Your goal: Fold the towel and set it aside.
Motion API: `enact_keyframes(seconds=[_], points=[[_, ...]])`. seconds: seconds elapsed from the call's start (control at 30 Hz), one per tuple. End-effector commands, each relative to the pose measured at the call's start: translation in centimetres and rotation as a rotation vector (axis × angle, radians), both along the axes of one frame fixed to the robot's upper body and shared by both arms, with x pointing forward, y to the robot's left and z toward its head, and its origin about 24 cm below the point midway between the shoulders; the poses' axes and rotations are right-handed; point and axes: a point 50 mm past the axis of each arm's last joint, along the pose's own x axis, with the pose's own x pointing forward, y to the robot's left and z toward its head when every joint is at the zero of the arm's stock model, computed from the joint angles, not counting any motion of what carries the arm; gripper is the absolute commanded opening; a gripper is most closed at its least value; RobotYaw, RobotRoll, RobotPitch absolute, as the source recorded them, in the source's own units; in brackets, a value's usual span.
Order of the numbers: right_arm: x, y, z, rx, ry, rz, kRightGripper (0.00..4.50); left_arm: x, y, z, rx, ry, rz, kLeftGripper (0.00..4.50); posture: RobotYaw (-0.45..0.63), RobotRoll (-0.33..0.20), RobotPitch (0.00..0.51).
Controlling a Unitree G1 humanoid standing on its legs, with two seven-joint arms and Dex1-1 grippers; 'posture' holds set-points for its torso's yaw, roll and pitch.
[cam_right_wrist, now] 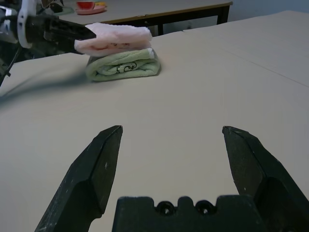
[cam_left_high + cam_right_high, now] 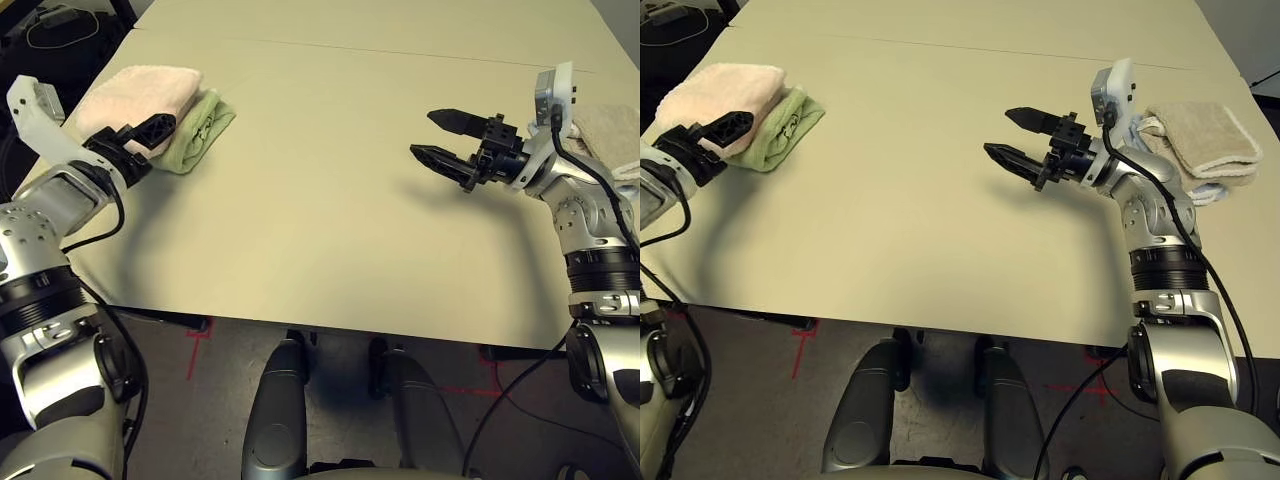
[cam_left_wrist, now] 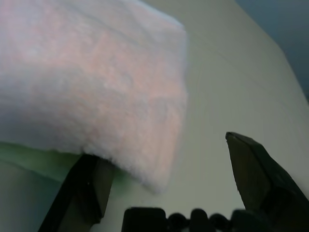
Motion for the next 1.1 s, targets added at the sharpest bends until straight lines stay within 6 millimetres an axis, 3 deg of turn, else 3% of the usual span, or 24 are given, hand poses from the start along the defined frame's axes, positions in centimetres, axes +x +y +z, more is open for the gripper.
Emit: enact_keyframes(seconds=[0.03, 0.33, 0.53, 0.67, 0.9, 1.1], points=[[0.1, -0.3, -0.1, -0.011, -0.001, -0.003, 4.50, -0.4, -1.2, 0.0, 0.024, 0.091, -0.131, 4.47, 0.15, 0.000, 0.222], [0.0, -0.3, -0.1, -0.007, -0.007, -0.007, 4.50, -2.4, -1.2, -0.1, 0.243, 0.247, -0.244, 4.47, 0.15, 0.000, 0.223], [0.1, -0.3, -0.1, -0.004, -0.009, -0.012, 4.50, -2.6, -2.2, 1.8, 0.255, 0.102, -0.333, 4.47, 0.15, 0.000, 0.223], [0.2, -0.3, 0.1, 0.010, -0.013, -0.018, 4.50, -1.4, -3.5, 3.0, 0.304, -0.097, -0.362, 4.47, 0.15, 0.000, 0.222], [0.3, -0.4, 0.1, 0.040, 0.006, -0.053, 4.50, 1.6, -6.5, 3.2, 0.516, -0.350, -0.445, 4.47, 0.14, 0.000, 0.225], [1.0, 0.0, -0.5, 0.081, -0.006, -0.222, 4.50, 5.6, -7.5, 2.1, 0.610, -0.416, -0.218, 4.47, 0.13, 0.000, 0.219]])
